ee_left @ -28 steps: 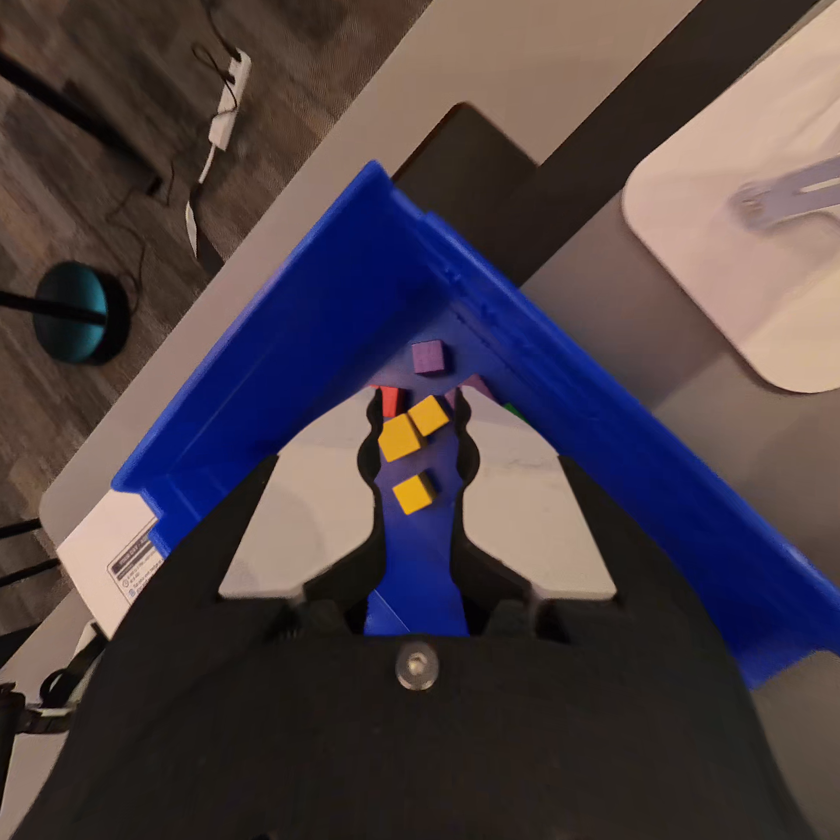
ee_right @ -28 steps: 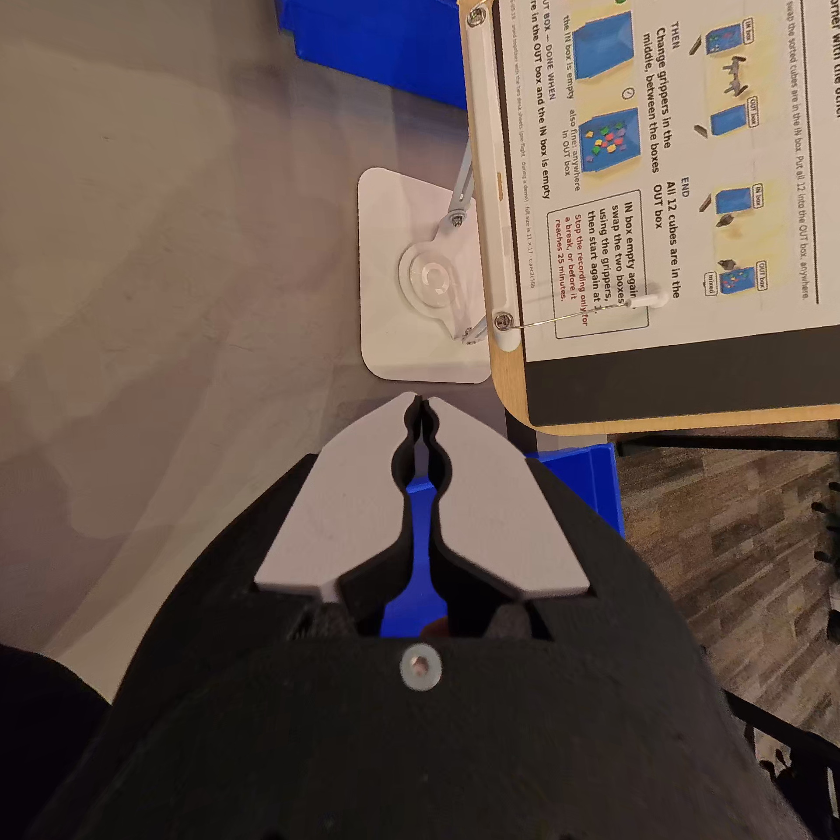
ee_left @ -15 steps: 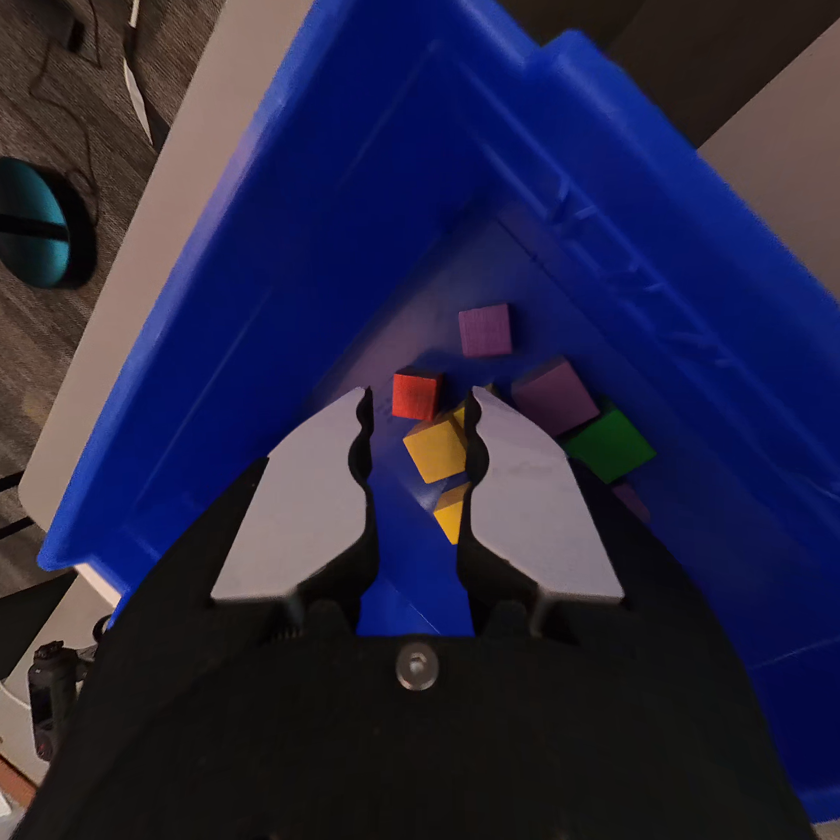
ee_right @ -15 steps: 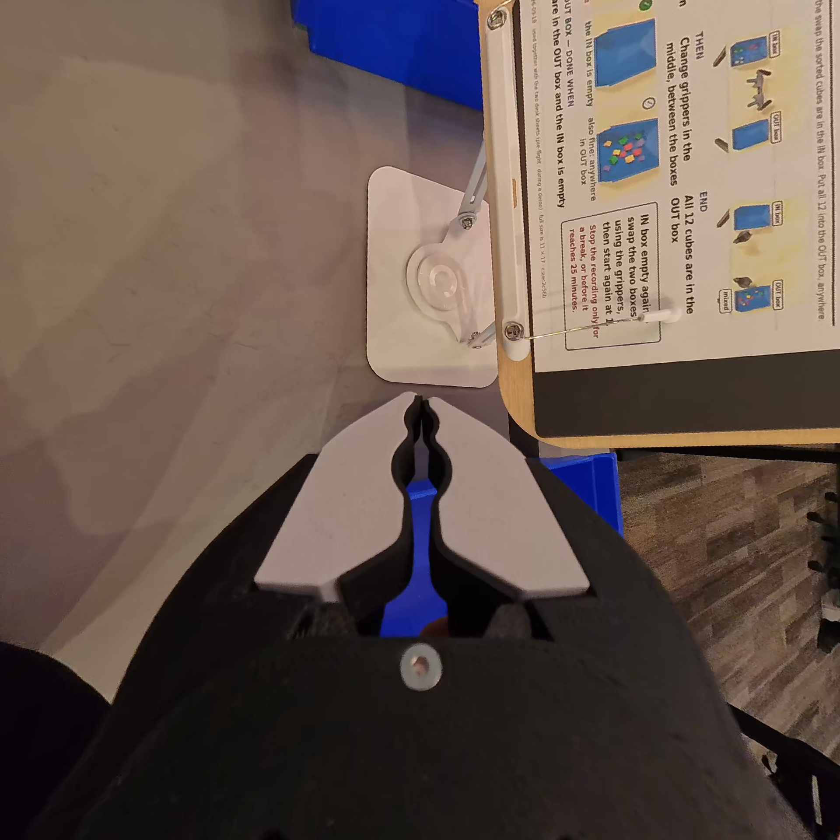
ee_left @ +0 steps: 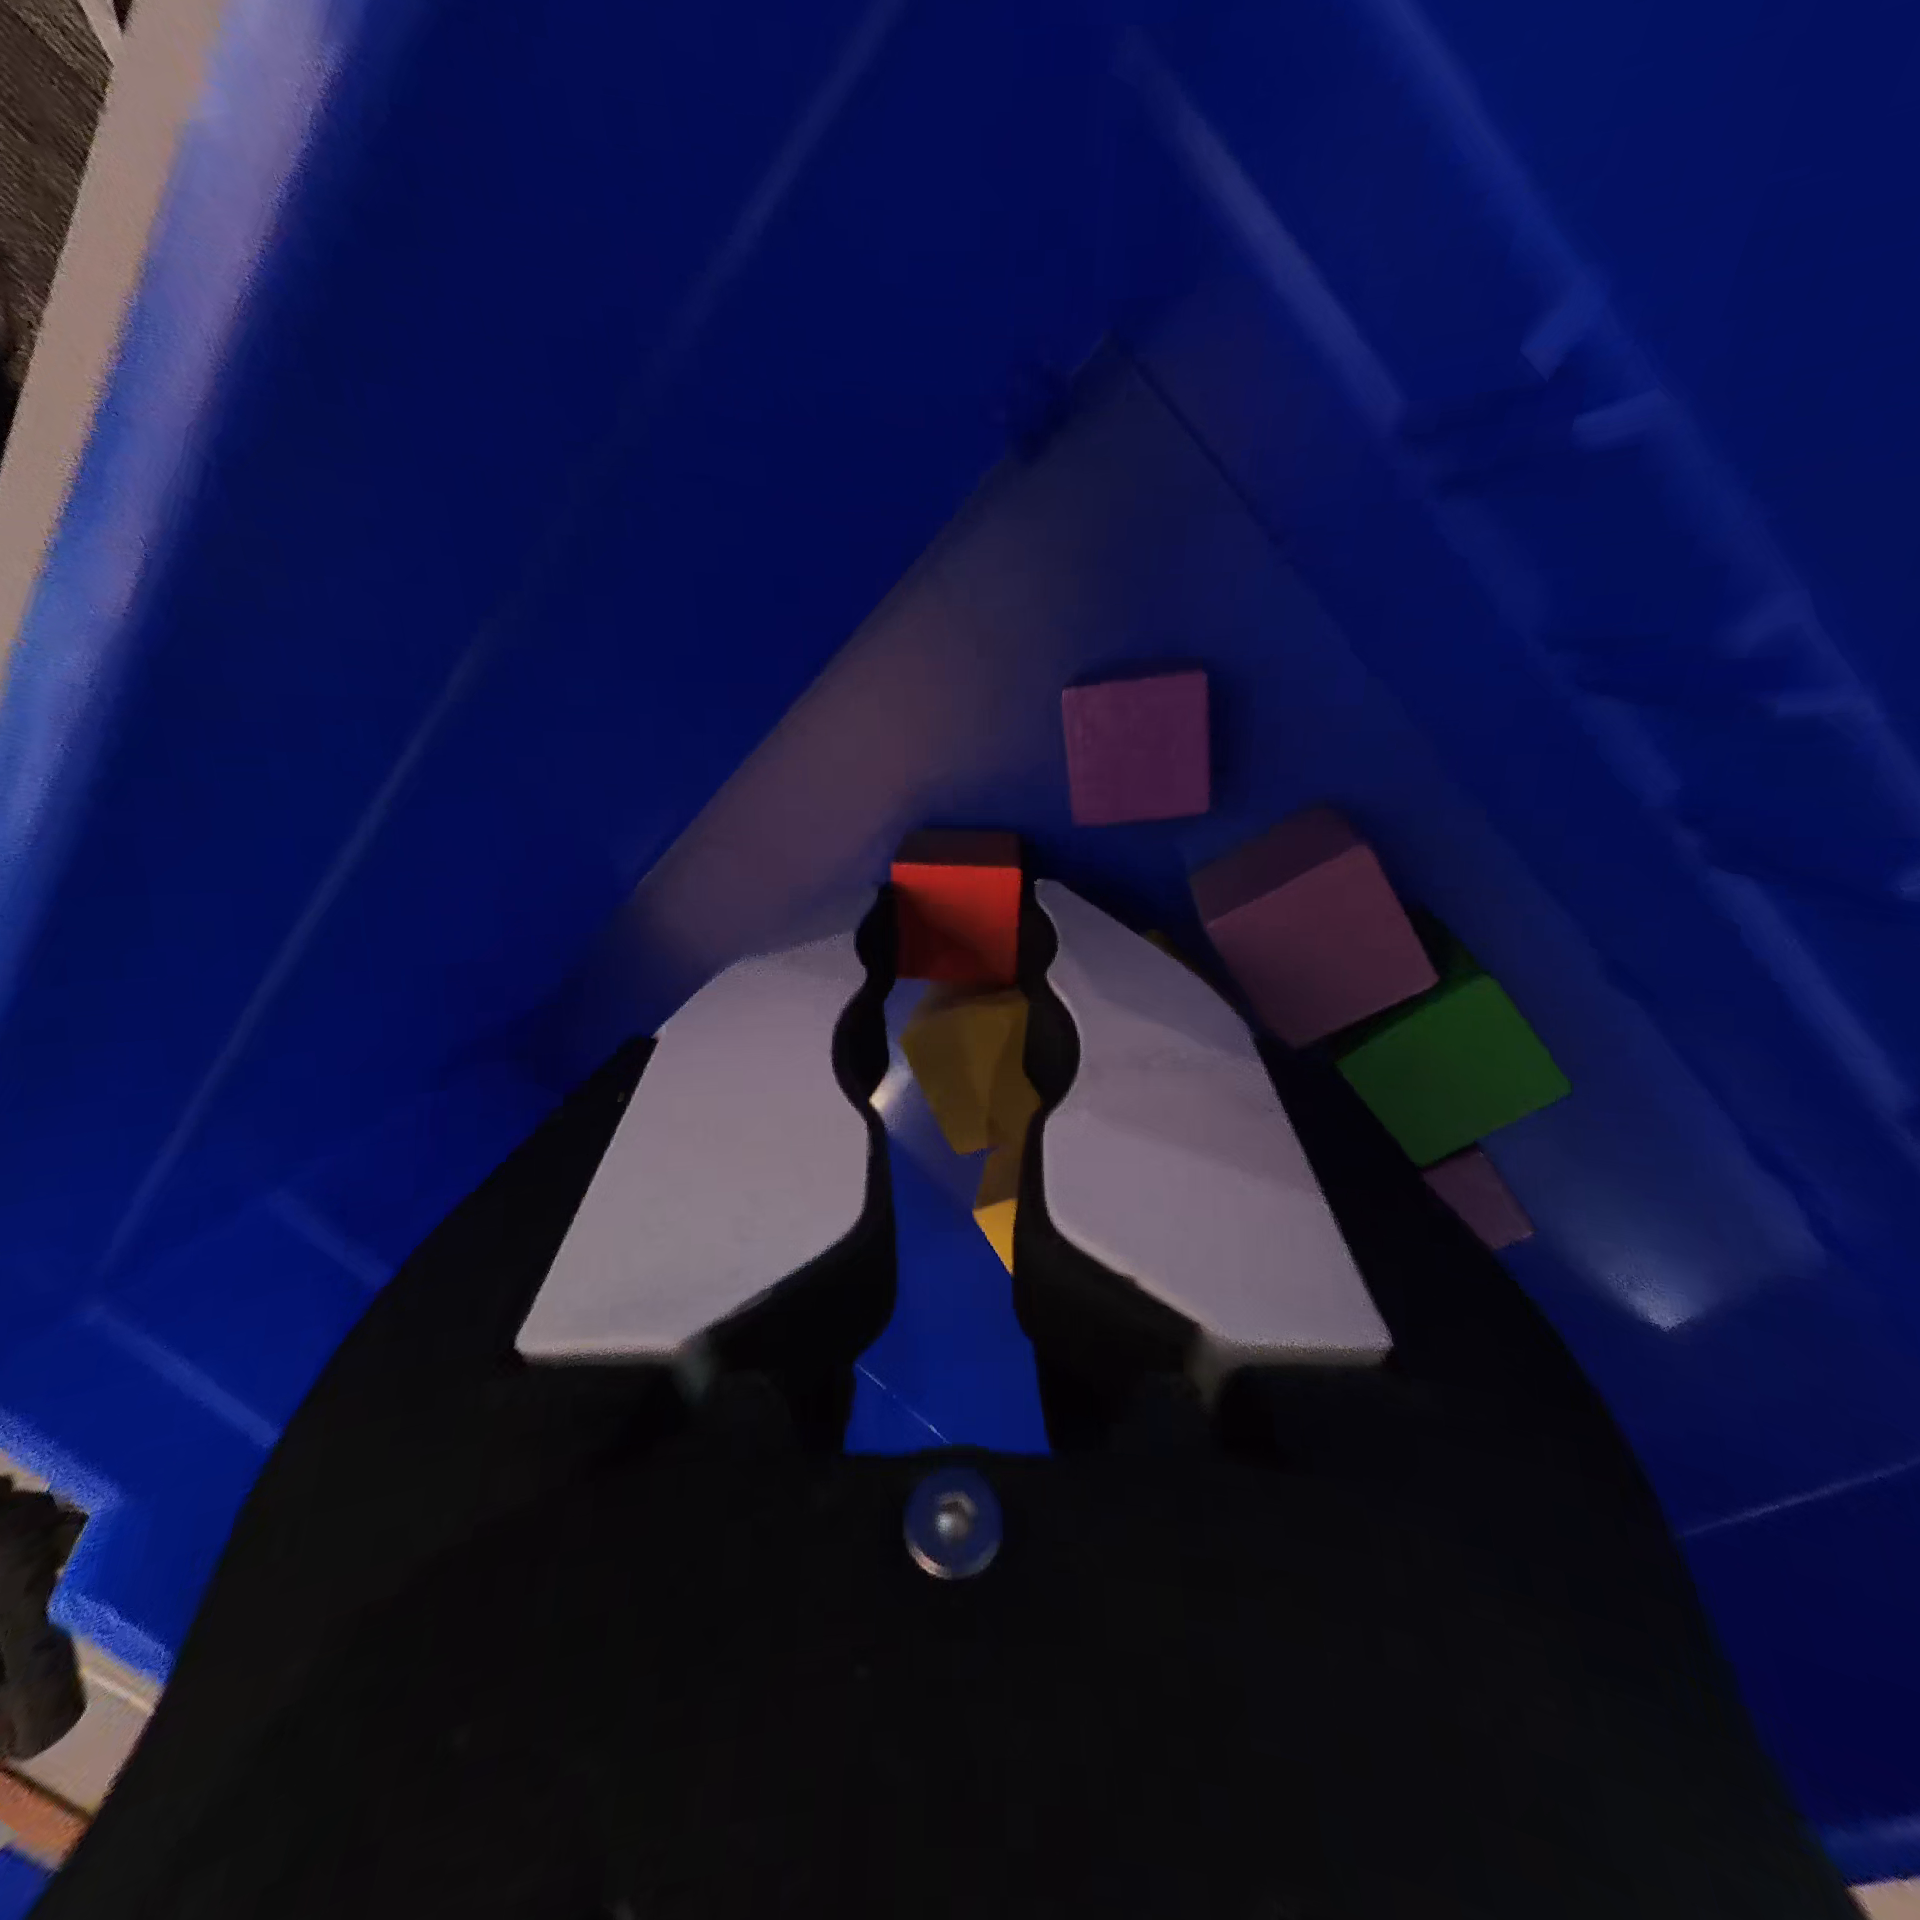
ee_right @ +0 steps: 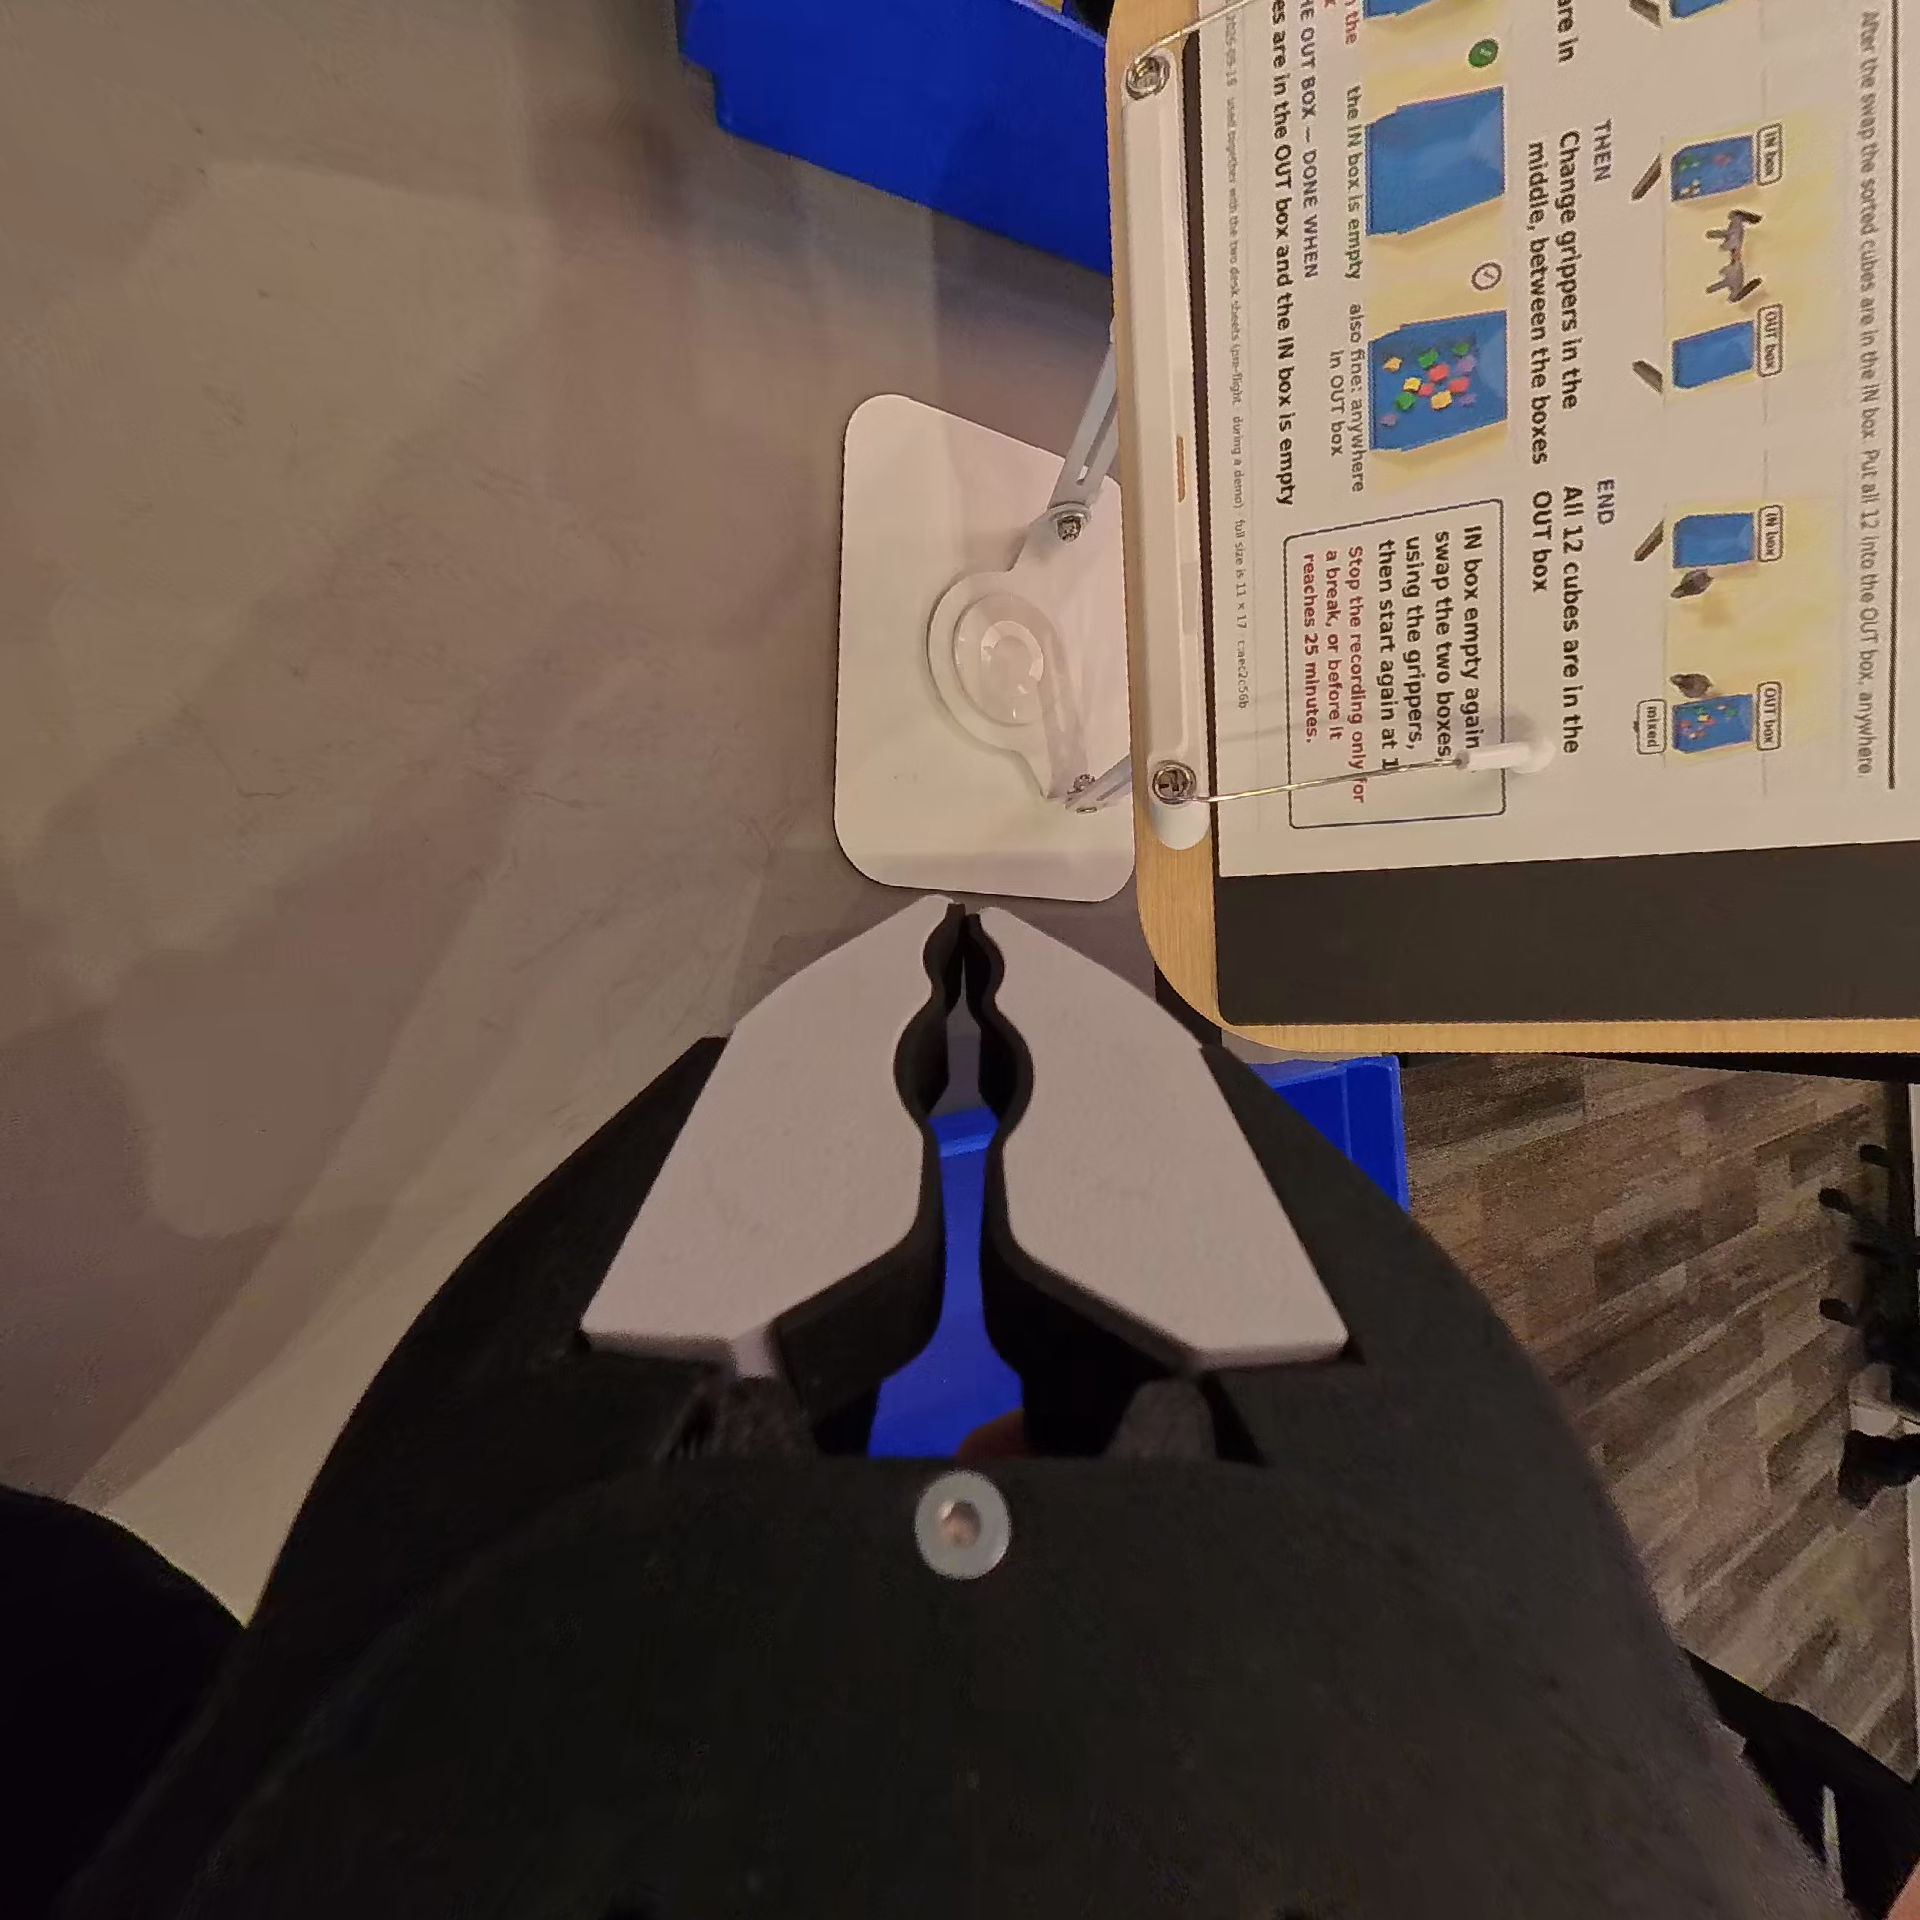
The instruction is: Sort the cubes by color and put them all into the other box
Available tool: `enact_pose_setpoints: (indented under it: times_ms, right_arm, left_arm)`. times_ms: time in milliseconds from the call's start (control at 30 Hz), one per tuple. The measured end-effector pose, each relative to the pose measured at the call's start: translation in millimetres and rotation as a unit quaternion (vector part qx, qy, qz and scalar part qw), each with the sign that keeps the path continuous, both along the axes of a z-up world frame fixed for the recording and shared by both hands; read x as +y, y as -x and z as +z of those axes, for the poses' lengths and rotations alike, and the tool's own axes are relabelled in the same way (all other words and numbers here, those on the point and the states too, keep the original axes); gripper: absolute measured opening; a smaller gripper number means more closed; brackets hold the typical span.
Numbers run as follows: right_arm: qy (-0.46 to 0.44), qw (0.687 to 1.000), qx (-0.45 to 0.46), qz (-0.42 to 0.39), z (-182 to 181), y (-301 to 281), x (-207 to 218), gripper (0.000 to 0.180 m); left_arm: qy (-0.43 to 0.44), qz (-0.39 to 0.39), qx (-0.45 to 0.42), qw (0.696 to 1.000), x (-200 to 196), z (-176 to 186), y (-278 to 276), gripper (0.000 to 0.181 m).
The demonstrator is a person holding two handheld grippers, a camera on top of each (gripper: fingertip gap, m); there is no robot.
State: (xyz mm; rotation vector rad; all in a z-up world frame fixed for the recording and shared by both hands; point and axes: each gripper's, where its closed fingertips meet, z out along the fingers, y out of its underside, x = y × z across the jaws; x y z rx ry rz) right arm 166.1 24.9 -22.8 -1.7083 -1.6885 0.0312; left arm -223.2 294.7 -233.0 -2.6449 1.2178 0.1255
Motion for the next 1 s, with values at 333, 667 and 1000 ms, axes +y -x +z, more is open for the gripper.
enact_pose_setpoints:
  times_ms: [333, 667, 1000]
  right_arm:
    - [-0.089, 0.991, 0.07, 0.067, 35.9, 33.2, -11.3, 0.002]
    - [-0.283, 0.925, 0.191, 0.167, 74.3, 108.4, -23.7, 0.043]
    - [-0.402, 0.869, 0.207, 0.202, 73.9, 147.9, -40.3, 0.052]
  left_arm:
    - [-0.102, -0.022, -0.33, 0.938, -63.9, 132.6, -49.3, 0.022]
    - [-0.067, -0.182, -0.575, 0.795, -202.3, 243.0, -146.0, 0.021]
    - [0.003, -0.313, -0.668, 0.675, -302.5, 280.6, -240.4, 0.021]
